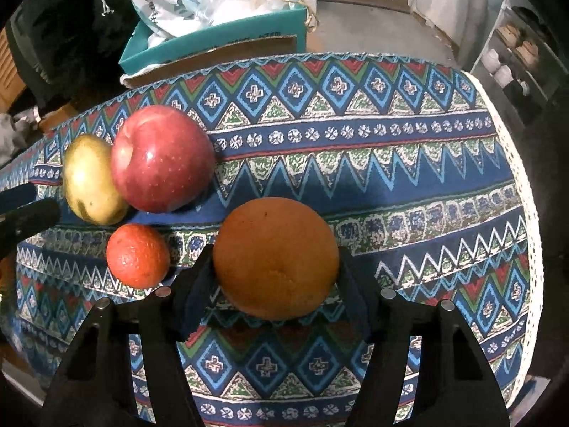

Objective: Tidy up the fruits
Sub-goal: 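Close the left gripper on the pear while the right gripper closes on the orange, then carry the pear in the left gripper and the orange in the right gripper to the bowl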

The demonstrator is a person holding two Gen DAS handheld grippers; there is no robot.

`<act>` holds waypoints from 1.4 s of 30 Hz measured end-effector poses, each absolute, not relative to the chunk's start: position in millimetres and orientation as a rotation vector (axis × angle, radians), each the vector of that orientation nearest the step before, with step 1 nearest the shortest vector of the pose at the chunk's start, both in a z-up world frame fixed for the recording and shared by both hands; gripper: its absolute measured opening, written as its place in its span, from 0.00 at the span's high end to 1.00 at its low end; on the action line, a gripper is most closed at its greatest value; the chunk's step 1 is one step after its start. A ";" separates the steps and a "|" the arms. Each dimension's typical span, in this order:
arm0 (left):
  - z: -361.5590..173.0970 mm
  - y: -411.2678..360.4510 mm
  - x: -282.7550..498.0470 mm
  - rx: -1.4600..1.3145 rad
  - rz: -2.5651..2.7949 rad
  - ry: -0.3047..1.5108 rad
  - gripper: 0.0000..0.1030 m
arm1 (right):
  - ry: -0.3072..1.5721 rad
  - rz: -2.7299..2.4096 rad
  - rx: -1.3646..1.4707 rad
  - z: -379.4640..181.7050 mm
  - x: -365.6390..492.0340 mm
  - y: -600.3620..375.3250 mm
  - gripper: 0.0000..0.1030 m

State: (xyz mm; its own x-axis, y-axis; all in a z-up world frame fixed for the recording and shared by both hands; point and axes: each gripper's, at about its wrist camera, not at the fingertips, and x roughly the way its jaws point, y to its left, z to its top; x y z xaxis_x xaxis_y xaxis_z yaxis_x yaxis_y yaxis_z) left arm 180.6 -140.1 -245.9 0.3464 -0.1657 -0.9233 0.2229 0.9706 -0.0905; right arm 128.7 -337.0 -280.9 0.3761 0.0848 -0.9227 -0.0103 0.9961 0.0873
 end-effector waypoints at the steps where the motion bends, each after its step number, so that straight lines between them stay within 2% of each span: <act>1: -248.2 -142.6 181.6 0.060 -0.255 1.193 0.17 | 1.182 0.060 0.070 -280.1 128.6 -337.3 0.36; 14: -277.0 -168.4 207.5 0.150 -0.326 1.242 0.17 | 1.173 0.069 0.075 -275.8 134.1 -340.3 0.36; 19: -286.0 -163.7 213.4 0.096 -0.360 1.266 0.17 | 1.167 0.067 0.063 -276.4 135.2 -337.5 0.36; 21: -287.7 -161.4 214.3 0.068 -0.373 1.268 0.21 | 1.162 0.068 0.067 -276.6 135.4 -337.5 0.36; 23: -287.1 -160.4 214.0 0.025 -0.406 1.266 0.29 | 1.161 0.068 0.068 -277.1 135.0 -338.3 0.36; 42: -261.2 -145.5 177.5 0.070 -0.356 1.120 0.30 | 1.084 0.069 0.052 -256.2 123.2 -327.9 0.36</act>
State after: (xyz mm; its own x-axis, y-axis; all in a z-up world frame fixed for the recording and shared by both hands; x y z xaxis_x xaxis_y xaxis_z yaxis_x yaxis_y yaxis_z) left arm 177.5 -145.5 -261.2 0.3853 -0.2444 -0.8898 0.3147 0.9413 -0.1223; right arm 123.2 -327.9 -256.2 0.4660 0.0812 -0.8811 -0.0304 0.9967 0.0758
